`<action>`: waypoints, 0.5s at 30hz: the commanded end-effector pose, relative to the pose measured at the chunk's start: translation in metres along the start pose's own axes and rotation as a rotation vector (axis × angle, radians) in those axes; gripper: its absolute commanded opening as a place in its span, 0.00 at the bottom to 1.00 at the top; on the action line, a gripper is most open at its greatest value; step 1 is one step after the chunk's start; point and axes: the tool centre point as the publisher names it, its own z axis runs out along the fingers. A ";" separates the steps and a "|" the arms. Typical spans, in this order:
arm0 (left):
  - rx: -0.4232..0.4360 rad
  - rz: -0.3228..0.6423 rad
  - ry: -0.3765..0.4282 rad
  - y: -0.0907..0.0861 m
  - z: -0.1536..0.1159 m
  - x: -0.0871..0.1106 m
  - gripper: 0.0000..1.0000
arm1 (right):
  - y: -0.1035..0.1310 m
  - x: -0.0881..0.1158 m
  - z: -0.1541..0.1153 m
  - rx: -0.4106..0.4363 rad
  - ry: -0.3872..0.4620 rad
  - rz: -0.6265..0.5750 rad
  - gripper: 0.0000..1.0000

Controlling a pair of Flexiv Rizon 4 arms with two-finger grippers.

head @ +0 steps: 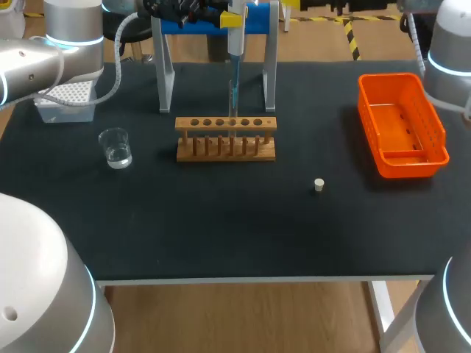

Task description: Invert the test tube, pick up the pipette, mount the tip to pipette, aspirate from beaker and dispense into the tube, eject the tip, return the pipette, and cap with the stopper.

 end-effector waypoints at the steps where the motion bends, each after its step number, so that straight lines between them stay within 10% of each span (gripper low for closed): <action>1: 0.000 0.000 0.007 0.000 -0.001 -0.002 0.00 | 0.010 -0.012 0.010 0.002 0.028 0.024 0.00; 15: 0.000 0.000 0.007 0.000 -0.001 -0.002 0.00 | 0.035 -0.013 0.038 -0.027 0.052 0.038 0.00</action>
